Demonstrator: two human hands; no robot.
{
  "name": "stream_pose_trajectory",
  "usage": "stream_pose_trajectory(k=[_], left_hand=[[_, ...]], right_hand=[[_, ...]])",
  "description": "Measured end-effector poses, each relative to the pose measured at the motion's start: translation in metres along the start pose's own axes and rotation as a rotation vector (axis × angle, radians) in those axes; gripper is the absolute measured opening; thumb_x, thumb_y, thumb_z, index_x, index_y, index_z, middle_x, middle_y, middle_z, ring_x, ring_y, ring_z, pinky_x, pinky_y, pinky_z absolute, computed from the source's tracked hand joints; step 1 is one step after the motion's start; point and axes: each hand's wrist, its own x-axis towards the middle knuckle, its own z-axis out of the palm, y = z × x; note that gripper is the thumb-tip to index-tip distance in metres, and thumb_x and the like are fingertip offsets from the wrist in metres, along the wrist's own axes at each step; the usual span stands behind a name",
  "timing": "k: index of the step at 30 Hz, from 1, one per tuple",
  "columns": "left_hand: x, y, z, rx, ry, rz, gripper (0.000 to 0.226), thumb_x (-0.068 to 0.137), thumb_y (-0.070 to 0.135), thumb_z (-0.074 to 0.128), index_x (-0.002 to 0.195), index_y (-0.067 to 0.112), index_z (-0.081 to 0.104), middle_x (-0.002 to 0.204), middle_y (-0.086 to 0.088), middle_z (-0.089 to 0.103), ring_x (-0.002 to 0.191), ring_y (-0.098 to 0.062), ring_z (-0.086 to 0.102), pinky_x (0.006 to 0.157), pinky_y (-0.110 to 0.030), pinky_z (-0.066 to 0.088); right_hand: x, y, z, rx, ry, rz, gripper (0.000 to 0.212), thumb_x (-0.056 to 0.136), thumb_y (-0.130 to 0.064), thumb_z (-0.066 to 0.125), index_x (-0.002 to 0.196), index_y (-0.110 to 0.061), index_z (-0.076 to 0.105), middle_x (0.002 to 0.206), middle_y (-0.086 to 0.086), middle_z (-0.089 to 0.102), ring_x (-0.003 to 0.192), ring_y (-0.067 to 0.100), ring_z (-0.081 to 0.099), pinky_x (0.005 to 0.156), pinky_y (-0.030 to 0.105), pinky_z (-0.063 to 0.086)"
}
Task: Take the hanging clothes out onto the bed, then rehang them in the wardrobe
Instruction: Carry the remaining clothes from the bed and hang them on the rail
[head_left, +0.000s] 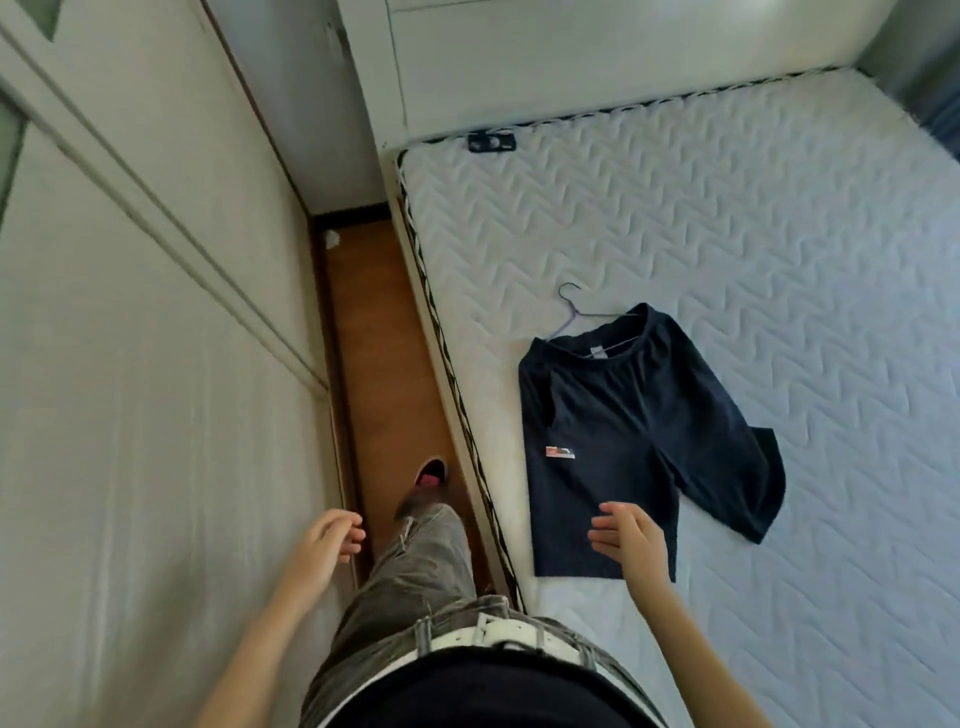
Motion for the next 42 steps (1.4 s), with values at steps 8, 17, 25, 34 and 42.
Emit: stream_pose_trajectory(k=[8,17,25,34,42], left_hand=[[0.18,0.144,-0.024,0.322,-0.188,0.02,0.024,0.1,0.013,0.045,0.088,0.011,0.065,0.085,-0.011,0.067,0.077,-0.025,0.061,0.07,-0.031,0.046],[0.353,0.338,0.092,0.74,-0.547,0.199,0.022,0.097,0.019,0.047,0.083,0.019,0.065,0.081,-0.002,0.068,0.072,-0.016,0.062,0.071,-0.03,0.047],[0.479,0.331,0.298,0.803,-0.635,0.249,0.012,0.091,0.016,0.052,0.094,0.017,0.064,0.095,-0.009,0.069,0.08,-0.02,0.061,0.082,-0.037,0.049],[0.506,0.274,0.44,0.711,-0.415,0.333,0.025,0.087,0.02,0.064,0.107,0.007,0.058,0.096,-0.001,0.061,0.088,-0.017,0.057,0.076,-0.024,0.039],[0.507,0.272,0.452,1.064,-0.399,0.587,0.022,0.088,0.012,0.052,0.066,0.008,0.049,0.087,-0.025,0.064,0.086,-0.039,0.059,0.072,-0.041,0.043]], right_hand=[[0.105,-0.076,0.069,0.166,0.192,0.092,0.02,0.097,-0.012,0.048,0.095,-0.006,0.067,0.091,0.023,0.068,0.082,0.036,0.068,0.076,0.044,0.057],[0.176,-0.115,0.106,0.187,0.508,0.206,0.017,0.097,-0.012,0.048,0.097,-0.017,0.065,0.093,0.005,0.068,0.091,0.024,0.067,0.084,0.044,0.055],[0.29,-0.029,0.118,-0.094,0.579,0.25,0.043,0.098,-0.022,0.051,0.14,-0.014,0.047,0.138,0.001,0.048,0.106,0.013,0.054,0.078,0.015,0.043],[0.372,0.09,0.135,-0.659,0.662,0.398,0.075,0.082,-0.035,0.07,0.146,-0.012,0.04,0.147,0.033,0.032,0.136,0.049,0.03,0.099,0.064,0.035],[0.376,0.094,0.136,-0.689,0.632,0.431,0.077,0.08,-0.034,0.072,0.145,-0.009,0.042,0.143,0.035,0.035,0.131,0.054,0.032,0.093,0.07,0.036]])
